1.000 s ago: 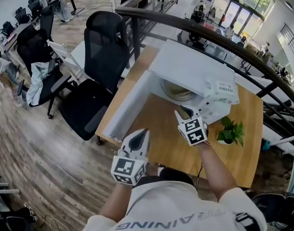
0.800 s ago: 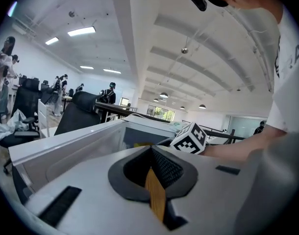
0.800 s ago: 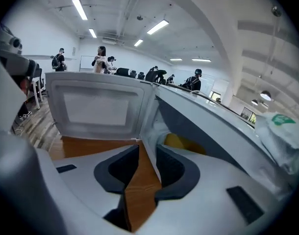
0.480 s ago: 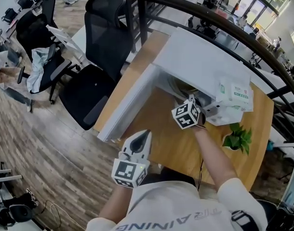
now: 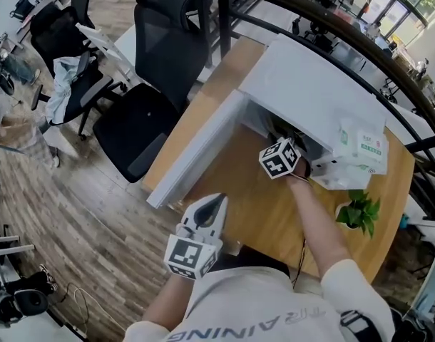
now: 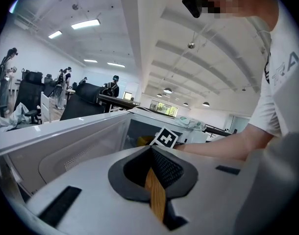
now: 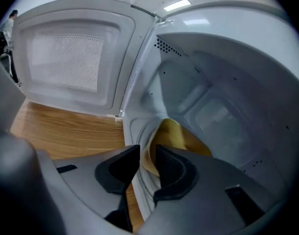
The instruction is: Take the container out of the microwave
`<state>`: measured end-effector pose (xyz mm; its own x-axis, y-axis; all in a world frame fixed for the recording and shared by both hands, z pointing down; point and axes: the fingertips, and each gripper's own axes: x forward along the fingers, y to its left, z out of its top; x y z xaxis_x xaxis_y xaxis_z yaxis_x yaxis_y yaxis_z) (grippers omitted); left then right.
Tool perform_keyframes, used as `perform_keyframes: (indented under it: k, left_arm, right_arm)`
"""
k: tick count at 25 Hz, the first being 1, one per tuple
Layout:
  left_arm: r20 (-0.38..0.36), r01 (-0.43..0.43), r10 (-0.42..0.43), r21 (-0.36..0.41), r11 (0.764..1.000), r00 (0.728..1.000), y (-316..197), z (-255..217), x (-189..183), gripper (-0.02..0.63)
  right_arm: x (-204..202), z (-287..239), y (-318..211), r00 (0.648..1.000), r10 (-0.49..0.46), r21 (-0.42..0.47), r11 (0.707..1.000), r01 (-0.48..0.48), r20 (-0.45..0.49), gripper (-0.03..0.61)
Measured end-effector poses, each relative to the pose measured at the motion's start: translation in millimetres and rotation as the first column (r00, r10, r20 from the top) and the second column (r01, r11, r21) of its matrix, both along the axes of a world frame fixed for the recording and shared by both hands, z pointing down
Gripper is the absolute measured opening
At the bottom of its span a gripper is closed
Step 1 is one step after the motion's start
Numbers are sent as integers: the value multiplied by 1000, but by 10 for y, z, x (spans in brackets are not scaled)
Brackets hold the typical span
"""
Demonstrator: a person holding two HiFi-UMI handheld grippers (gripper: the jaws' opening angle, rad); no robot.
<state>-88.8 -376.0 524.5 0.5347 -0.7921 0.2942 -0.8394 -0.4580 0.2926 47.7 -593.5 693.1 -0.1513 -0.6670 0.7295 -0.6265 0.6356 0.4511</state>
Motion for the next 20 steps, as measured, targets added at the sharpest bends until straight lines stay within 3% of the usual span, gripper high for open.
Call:
perform_keyframes:
  k: [2, 4, 20]
  left_arm:
    - [0, -3, 3, 3, 1000, 1000, -8, -21, 7, 31]
    - [0, -2, 2, 0, 1000, 1000, -3, -22, -5, 31]
    - [-25, -51, 53, 55, 997, 998, 210, -248, 7, 31]
  right_arm:
    - [34, -18, -17, 1000, -1, 4, 1000, 1, -3, 73]
    - [21, -58, 9, 1000, -13, -2, 1000, 13, 13, 55]
    - [-318, -717, 993, 979, -151, -10, 988, 154, 136, 41]
